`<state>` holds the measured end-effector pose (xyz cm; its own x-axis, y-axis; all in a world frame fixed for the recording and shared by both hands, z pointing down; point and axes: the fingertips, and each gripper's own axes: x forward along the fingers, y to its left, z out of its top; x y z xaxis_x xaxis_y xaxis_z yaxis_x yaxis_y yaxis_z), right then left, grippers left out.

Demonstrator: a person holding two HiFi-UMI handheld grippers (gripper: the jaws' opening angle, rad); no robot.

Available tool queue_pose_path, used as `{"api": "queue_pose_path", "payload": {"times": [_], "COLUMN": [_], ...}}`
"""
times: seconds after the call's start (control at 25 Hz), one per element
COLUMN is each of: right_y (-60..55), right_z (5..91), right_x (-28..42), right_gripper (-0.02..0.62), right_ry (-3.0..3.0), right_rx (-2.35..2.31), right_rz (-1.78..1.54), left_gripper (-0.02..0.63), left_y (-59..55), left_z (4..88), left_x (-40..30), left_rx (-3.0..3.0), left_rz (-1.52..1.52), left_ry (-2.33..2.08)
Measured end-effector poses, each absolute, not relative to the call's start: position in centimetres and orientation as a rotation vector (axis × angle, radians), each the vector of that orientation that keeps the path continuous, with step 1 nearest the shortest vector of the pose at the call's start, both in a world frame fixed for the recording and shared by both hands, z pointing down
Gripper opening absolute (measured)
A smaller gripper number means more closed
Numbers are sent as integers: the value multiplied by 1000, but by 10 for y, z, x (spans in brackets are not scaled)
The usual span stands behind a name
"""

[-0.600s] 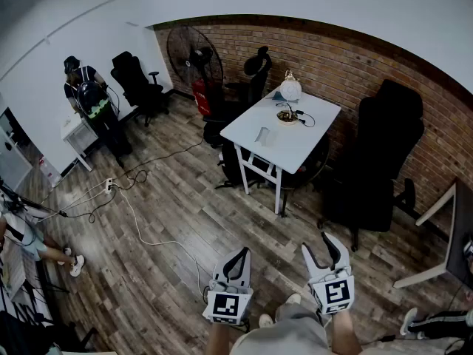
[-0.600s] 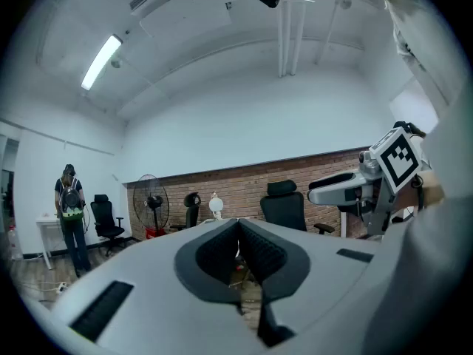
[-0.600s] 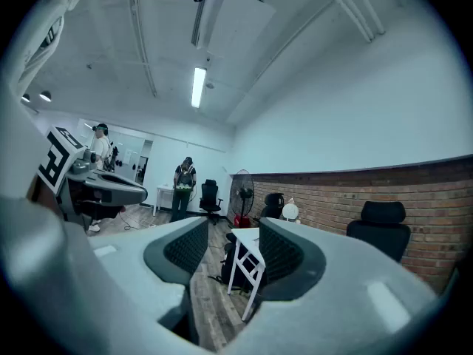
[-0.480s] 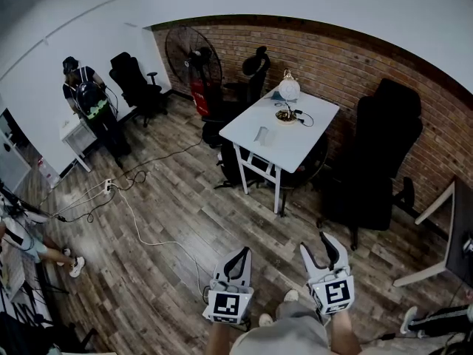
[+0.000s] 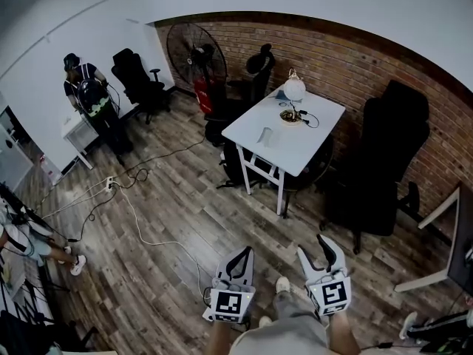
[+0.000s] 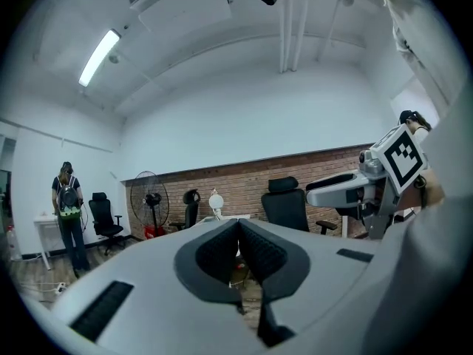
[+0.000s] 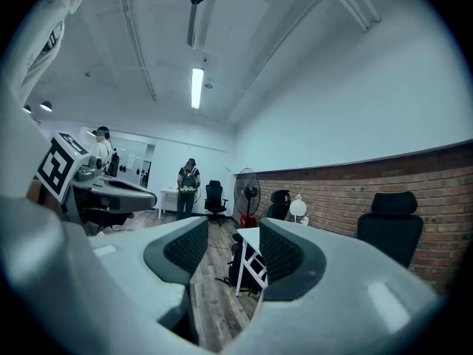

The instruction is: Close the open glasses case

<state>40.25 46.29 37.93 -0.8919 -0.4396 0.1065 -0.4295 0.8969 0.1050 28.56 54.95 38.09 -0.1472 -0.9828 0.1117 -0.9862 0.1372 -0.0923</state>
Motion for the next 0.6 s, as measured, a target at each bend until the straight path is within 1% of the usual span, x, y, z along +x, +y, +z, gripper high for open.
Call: {"api": "queue_pose_path", "payload": {"times": [0.6], "right_y": [348], "right_z": [383], "right_x": [348], "right_gripper": [218], "right_ry": [-2957], "right_rx": [579], "right_rz": [-83], "left_gripper": [6], "left_y": [443], "left_z": [383], "left_x": [239], "left_rx": [1964], "left_rz": [257], "left_ry": [-2391]}}
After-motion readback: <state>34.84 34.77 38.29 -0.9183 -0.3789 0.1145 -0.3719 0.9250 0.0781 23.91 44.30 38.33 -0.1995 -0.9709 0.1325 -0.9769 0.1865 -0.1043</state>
